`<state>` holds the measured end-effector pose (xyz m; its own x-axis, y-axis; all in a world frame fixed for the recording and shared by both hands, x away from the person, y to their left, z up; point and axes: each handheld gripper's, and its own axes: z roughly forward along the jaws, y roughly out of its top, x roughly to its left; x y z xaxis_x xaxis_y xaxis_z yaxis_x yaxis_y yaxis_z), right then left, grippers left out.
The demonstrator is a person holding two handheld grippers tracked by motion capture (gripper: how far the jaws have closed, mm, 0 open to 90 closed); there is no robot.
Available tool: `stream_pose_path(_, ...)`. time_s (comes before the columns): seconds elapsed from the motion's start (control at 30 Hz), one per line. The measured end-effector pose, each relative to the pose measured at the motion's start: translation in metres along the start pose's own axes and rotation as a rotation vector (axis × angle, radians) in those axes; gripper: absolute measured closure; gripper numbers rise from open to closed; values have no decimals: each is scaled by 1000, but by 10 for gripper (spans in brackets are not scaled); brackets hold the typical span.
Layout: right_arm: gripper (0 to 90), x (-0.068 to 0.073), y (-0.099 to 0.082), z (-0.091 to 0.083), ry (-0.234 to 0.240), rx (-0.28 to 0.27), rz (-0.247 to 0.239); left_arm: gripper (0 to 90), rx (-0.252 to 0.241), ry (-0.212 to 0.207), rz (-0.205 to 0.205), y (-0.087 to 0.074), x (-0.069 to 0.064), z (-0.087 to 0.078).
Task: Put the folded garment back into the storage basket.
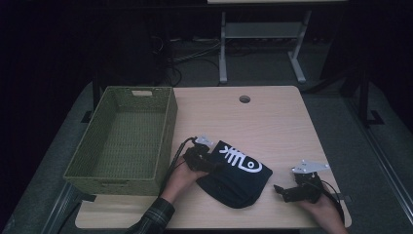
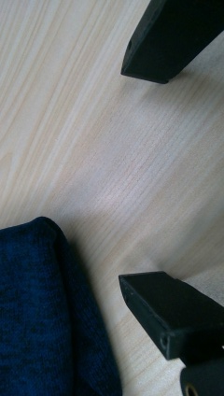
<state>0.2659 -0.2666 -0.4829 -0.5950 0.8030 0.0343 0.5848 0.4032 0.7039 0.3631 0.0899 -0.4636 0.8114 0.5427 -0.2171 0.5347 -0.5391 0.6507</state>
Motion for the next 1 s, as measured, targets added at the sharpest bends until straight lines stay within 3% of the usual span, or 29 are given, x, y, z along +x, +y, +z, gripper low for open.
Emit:
stream_pose_path(0.17, 19, 0, 0, 0, -1, 1, -2, 546, 0, -18, -10, 0, 2, 0)
stream_pose_path(0.3, 19, 0, 0, 0, 0, 2, -2, 654, 32, -31, -14, 3, 3, -1)
stream_pose_path(0.63, 20, 0, 0, 0, 0, 3, 2, 684, 144, -57, -74, 20, 5, -2)
stream_pose_path(0.87, 20, 0, 0, 0, -1, 3, 2, 690, 156, -83, -112, 29, 2, -12)
stream_pose_path(1.0, 21, 0, 0, 0, -1, 3, 2, 690, 163, -91, -92, 37, -4, -23)
